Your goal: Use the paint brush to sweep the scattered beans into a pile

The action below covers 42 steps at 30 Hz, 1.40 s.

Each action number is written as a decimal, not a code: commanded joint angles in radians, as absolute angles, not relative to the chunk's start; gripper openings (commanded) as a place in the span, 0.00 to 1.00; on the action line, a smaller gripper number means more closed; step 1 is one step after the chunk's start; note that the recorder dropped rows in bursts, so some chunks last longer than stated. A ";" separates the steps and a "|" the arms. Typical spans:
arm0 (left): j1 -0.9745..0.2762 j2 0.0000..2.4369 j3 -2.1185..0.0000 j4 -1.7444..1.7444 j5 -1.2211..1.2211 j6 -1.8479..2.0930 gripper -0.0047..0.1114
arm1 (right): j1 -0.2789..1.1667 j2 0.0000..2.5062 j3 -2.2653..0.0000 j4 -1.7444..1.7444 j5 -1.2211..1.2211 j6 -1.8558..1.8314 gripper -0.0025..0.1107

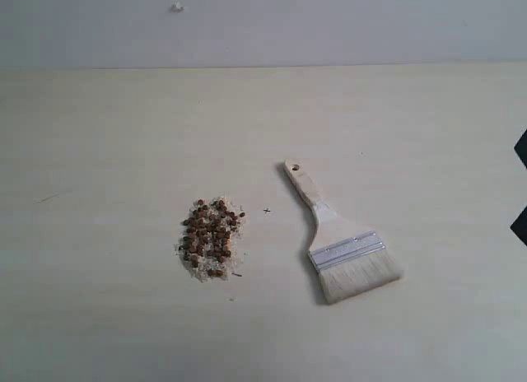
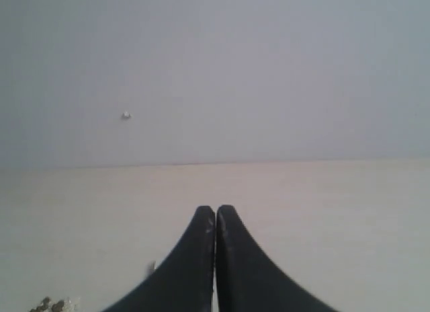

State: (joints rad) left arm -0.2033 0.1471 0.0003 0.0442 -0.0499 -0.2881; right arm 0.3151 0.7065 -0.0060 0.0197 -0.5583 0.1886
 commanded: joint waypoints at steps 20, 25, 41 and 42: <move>-0.209 0.141 0.000 0.041 -0.049 -0.292 0.04 | 0.181 0.396 0.000 0.000 -0.146 0.052 0.02; -0.209 0.141 0.000 0.041 -0.049 -0.292 0.04 | 0.044 0.099 0.000 -0.008 0.074 0.047 0.02; -0.209 0.141 0.000 0.041 -0.049 -0.292 0.04 | 0.041 0.000 0.000 -0.058 0.308 0.054 0.02; -0.209 0.141 0.000 0.041 -0.049 -0.292 0.04 | 0.041 0.000 0.000 -0.058 0.308 0.054 0.02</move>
